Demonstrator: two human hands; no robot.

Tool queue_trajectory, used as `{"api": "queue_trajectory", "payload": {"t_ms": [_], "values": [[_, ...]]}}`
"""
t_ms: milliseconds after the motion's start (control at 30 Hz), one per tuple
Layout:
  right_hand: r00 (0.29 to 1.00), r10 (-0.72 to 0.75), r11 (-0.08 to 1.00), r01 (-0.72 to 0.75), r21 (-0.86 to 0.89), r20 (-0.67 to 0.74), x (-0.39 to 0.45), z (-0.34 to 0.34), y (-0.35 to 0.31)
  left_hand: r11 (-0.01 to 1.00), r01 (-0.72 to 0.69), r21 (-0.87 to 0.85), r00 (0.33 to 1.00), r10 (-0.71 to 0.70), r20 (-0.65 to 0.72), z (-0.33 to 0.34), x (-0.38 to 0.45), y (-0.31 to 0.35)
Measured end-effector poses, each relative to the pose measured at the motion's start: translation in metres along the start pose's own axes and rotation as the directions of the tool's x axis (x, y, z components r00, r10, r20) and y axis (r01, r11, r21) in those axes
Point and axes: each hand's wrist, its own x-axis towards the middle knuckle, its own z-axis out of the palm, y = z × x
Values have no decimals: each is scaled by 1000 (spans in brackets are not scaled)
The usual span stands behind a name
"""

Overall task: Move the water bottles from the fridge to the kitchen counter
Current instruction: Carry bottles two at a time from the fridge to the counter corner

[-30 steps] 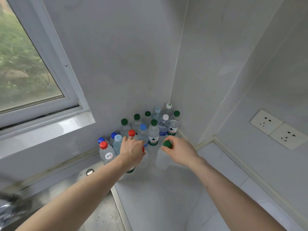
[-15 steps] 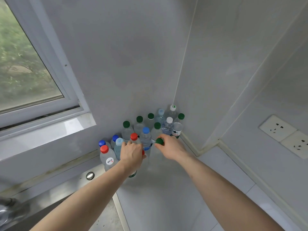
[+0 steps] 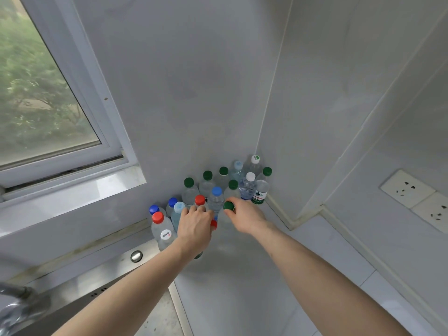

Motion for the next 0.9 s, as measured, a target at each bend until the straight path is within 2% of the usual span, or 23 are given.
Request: {"api": "queue_trajectory", "payload": {"t_ms": [233,567,900], "values": [[999,39,993,-35,110,-33,-38,-11,3,991,-19,-135,998,10,-68,-21,-31,-10],[986,50,896,26,444,-158,-163,-14,6,940,-76,-332,991,35,-129,-63,-120,-13],[972,115,874,0,486,-206,-278,-7,33,875,-250,-415,968,213,-135,-83,-180,35]]}}
